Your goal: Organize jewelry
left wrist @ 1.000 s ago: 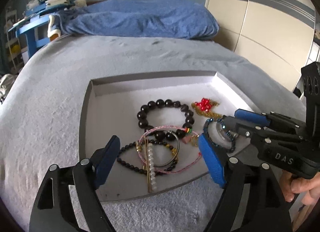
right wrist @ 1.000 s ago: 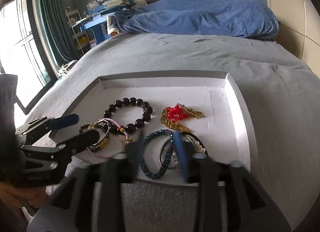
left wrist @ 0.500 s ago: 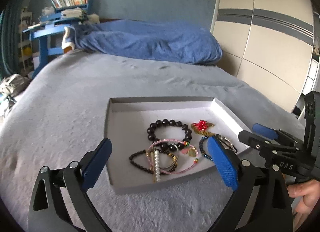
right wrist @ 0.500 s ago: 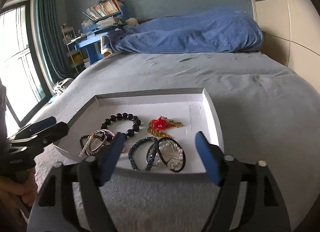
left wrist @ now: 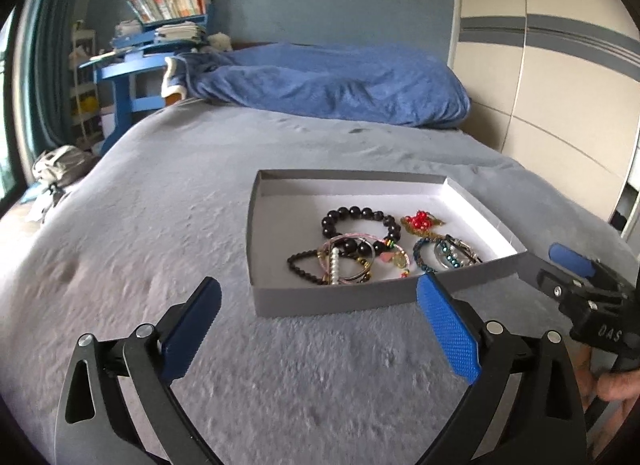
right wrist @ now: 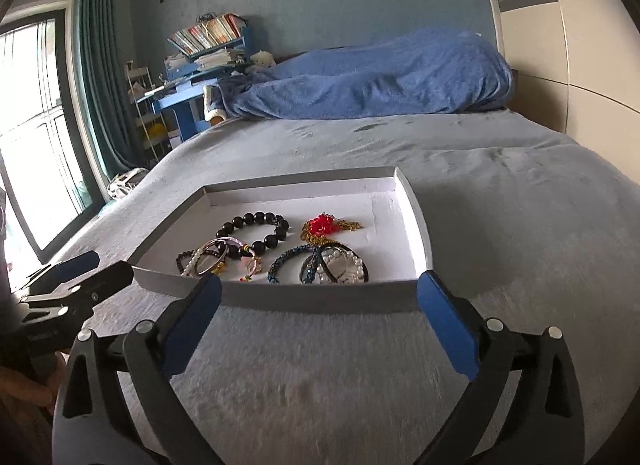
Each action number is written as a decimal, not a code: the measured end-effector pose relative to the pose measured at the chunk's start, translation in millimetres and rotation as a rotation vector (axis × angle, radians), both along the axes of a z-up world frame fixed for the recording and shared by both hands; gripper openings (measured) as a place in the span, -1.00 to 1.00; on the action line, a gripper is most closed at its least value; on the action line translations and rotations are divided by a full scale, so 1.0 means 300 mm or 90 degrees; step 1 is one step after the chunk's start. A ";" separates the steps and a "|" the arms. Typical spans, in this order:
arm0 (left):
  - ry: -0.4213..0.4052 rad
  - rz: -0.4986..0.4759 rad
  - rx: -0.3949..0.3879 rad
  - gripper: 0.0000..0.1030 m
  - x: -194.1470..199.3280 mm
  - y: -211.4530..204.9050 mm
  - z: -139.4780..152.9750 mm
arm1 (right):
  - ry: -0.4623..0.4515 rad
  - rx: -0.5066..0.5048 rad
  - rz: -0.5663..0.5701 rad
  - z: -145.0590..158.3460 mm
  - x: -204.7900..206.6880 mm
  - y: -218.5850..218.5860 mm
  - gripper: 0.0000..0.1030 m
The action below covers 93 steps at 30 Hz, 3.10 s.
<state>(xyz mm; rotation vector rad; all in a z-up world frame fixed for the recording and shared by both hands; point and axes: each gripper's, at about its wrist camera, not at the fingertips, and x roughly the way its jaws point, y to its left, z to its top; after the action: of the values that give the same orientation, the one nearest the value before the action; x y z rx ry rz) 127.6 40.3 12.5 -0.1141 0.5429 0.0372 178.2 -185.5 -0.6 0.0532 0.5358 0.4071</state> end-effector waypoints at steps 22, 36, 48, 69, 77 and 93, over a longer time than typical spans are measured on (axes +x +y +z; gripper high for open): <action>0.004 0.016 0.026 0.90 -0.075 -0.038 -0.031 | -0.015 -0.056 0.015 -0.036 -0.093 0.024 0.89; 0.000 0.015 0.025 0.90 -0.080 -0.044 -0.026 | -0.014 -0.050 0.012 -0.036 -0.093 0.024 0.89; 0.005 0.017 0.023 0.90 -0.074 -0.042 -0.031 | -0.013 -0.050 0.012 -0.035 -0.092 0.024 0.89; 0.015 0.017 0.020 0.90 -0.064 -0.042 -0.045 | -0.010 -0.048 0.011 -0.038 -0.093 0.027 0.89; 0.018 0.016 0.017 0.91 -0.060 -0.042 -0.053 | -0.010 -0.046 0.012 -0.042 -0.094 0.027 0.89; 0.024 0.018 0.014 0.90 -0.057 -0.038 -0.056 | -0.010 -0.046 0.012 -0.040 -0.092 0.026 0.89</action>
<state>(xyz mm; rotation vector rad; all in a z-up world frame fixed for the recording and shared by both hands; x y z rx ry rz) 110.6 28.9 -4.2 -0.0996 0.5776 0.0738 150.6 -177.6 -12.7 -0.0246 0.5361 0.4055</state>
